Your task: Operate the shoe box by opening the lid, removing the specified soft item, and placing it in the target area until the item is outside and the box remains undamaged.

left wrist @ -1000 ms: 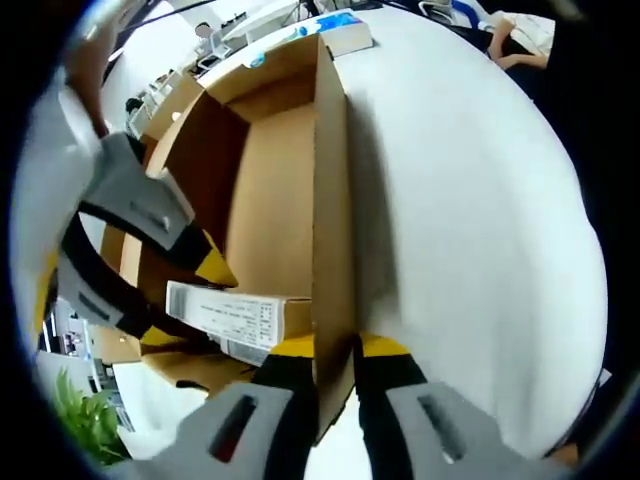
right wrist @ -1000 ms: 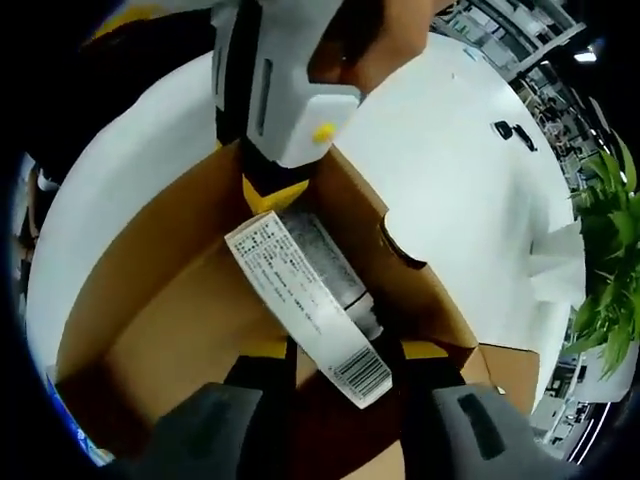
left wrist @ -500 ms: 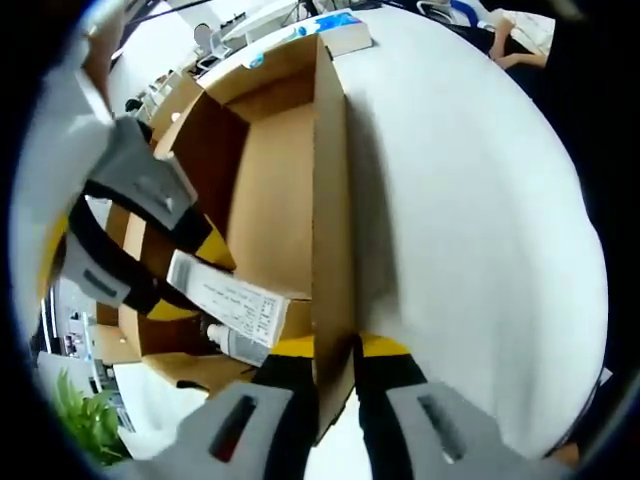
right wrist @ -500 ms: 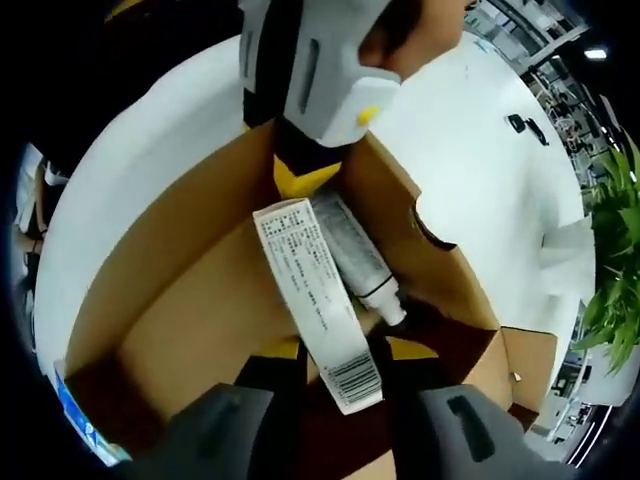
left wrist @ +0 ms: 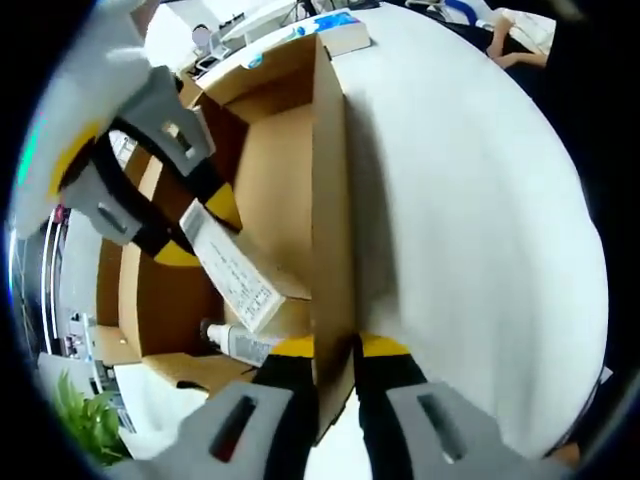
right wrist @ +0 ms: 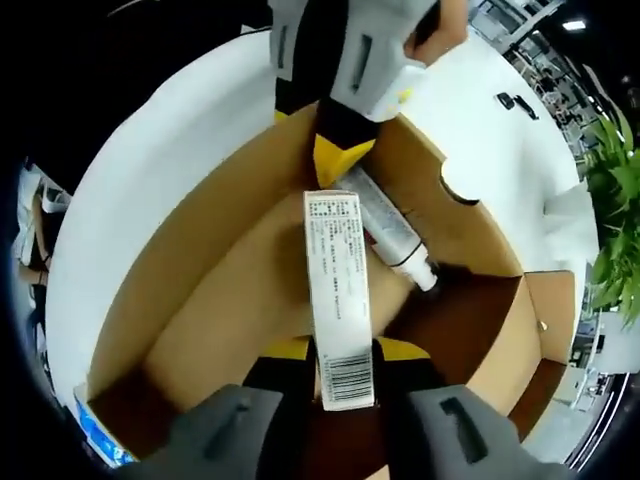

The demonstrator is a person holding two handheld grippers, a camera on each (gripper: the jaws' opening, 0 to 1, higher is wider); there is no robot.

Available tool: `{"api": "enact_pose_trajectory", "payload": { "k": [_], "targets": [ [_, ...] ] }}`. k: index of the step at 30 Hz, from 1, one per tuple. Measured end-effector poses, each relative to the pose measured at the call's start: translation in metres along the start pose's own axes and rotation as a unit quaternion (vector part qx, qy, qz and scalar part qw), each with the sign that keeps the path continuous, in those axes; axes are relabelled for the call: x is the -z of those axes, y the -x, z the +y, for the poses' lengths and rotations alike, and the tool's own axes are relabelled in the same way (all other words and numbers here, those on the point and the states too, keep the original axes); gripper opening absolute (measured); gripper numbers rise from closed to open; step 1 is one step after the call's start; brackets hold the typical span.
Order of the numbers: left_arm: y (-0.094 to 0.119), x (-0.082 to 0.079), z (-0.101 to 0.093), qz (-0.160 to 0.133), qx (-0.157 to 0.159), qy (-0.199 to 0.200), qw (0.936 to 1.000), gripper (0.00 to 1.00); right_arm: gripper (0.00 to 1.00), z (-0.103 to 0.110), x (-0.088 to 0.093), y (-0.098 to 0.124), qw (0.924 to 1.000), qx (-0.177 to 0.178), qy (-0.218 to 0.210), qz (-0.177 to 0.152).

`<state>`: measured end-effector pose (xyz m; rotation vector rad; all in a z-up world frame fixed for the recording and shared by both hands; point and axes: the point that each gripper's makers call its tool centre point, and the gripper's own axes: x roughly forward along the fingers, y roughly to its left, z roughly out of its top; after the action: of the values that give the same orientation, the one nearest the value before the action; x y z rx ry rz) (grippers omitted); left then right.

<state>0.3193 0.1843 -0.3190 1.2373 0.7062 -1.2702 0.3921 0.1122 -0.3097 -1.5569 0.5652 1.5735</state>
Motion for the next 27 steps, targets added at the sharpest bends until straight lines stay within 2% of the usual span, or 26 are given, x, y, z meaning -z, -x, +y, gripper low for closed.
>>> {"api": "enact_pose_trajectory", "payload": {
  "k": [5,8,11,15,18,21,27],
  "targets": [
    [0.0,0.0,0.0,0.0,0.0,-0.001,1.0,0.11,0.21,0.009,0.008,0.003,0.9996,0.0,-0.027,0.004],
    [0.0,0.0,0.0,0.0,-0.001,-0.001,1.0,0.11,0.21,0.015,0.015,0.005,0.9975,0.005,-0.069,0.013],
    [0.0,0.0,0.0,0.0,0.0,-0.001,1.0,0.11,0.21,0.017,0.019,0.006,0.9968,0.01,-0.078,0.014],
    [0.0,0.0,0.0,0.0,-0.001,-0.001,1.0,0.11,0.21,0.026,0.032,0.01,0.9885,0.013,-0.147,0.033],
    [0.0,0.0,0.0,0.0,-0.001,-0.001,1.0,0.11,0.21,0.028,0.04,0.011,0.9863,0.027,-0.159,0.034],
    [0.0,0.0,0.0,0.0,-0.001,-0.001,1.0,0.11,0.21,0.037,0.045,0.014,0.9804,0.029,-0.193,0.028],
    [0.0,0.0,0.0,0.0,-0.001,-0.002,1.0,0.11,0.21,0.05,0.056,0.018,0.9729,0.032,-0.227,0.032]
  ]
}}
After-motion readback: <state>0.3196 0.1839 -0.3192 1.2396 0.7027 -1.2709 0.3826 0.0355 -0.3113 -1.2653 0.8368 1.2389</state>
